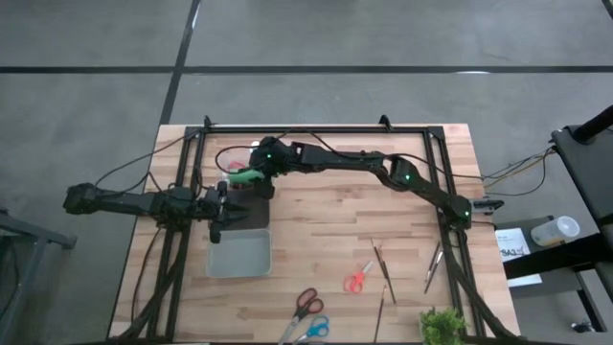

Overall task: Pick & Place Paint Supplies
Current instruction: Put the green paint bottle into the transparent bin, then put the left silver makeup brush into the black bin

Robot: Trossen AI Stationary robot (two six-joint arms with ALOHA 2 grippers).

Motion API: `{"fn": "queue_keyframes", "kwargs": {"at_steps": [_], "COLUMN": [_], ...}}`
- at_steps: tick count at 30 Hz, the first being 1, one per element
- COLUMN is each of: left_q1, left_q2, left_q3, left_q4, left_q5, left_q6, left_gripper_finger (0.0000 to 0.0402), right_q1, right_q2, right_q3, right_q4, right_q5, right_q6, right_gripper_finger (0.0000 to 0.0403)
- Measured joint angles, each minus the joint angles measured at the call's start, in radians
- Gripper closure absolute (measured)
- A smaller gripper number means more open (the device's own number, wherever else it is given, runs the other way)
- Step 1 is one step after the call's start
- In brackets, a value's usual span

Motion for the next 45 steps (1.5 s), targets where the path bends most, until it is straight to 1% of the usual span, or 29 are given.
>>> {"fn": "queue_keyframes", "kwargs": {"at_steps": [5, 14, 21, 29, 38, 45], "left_q1": [0.0, 0.0, 0.0, 0.0, 0.0, 0.0], "left_q2": [0.0, 0.0, 0.0, 0.0, 0.0, 0.0], "left_q3": [0.0, 0.0, 0.0, 0.0, 0.0, 0.0], "left_q4": [0.0, 0.0, 0.0, 0.0, 0.0, 0.0], "left_q5": [0.0, 0.0, 0.0, 0.0, 0.0, 0.0], "left_q6": [0.0, 0.0, 0.0, 0.0, 0.0, 0.0], "left_gripper_finger": [0.0272, 0.0272, 0.0272, 0.0272, 0.0272, 0.0272], "right_q1": [0.0, 0.009, 0.025, 0.034, 0.053, 0.063], "right_q2": [0.0, -0.007, -0.04, -0.045, -0.05, -0.082], "right_q3": [-0.001, 0.0, 0.001, 0.0, -0.001, -0.044], "right_q4": [0.0, 0.007, 0.027, 0.026, 0.072, 0.051], "right_q5": [0.002, 0.009, 0.014, 0.018, 0.017, 0.022], "right_q6": [0.0, -0.035, -0.035, -0.04, -0.039, -0.029], "right_gripper_finger": [0.011, 0.0109, 0.0109, 0.0109, 0.0108, 0.0108]}}
